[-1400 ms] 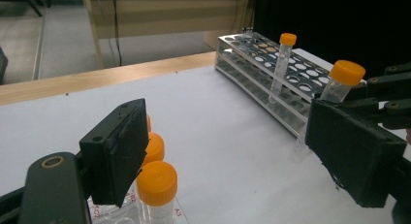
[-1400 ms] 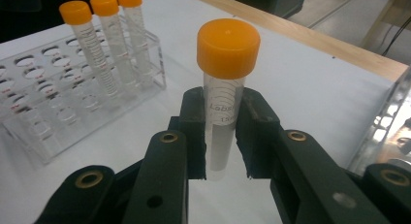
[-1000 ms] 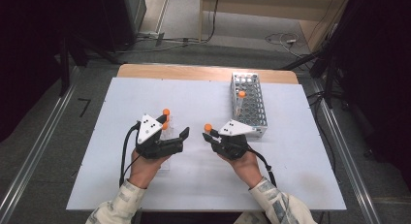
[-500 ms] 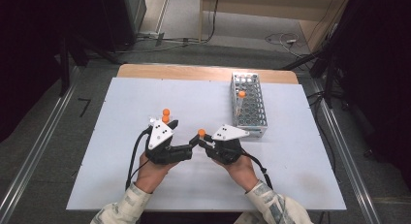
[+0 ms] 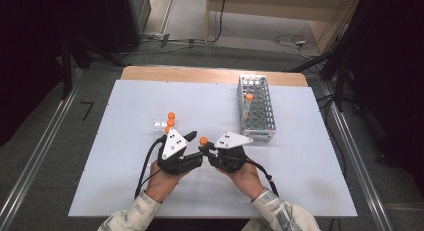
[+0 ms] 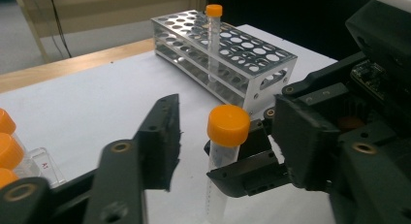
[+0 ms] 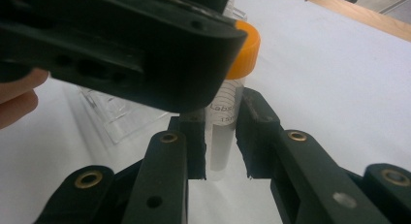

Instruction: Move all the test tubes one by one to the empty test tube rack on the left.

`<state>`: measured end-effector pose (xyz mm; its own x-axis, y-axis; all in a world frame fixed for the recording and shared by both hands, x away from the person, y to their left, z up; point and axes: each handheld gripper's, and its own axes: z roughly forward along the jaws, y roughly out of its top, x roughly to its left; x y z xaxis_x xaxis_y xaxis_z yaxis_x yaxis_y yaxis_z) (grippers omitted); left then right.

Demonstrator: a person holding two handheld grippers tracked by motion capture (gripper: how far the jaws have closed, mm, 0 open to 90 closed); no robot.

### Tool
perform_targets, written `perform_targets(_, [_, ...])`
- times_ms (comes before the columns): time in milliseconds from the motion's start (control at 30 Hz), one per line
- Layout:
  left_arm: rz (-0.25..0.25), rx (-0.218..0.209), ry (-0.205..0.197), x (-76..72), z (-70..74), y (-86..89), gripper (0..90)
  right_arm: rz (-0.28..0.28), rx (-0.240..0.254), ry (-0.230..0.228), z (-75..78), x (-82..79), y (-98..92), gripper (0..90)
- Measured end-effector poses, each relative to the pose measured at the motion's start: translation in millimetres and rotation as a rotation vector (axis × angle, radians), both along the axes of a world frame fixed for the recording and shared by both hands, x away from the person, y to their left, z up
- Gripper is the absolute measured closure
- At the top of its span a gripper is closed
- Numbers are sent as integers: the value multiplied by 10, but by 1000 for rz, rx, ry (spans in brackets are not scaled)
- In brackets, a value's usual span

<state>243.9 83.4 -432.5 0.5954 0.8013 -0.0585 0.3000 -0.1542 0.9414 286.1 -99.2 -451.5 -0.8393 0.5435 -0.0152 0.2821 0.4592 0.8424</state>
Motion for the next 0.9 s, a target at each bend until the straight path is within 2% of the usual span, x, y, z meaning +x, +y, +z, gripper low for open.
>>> perform_targets(200, [-15,11,8,6,-25,-10,604,2,-1,4,2,-9,4,711])
perform_targets(467, [-11,25,9,7,-46,-20,687,7,2,10,0,-10,7,710])
perform_targets(900, [-12,26,13,10,-47,-13,704,13,5,13,6,-22,14,710])
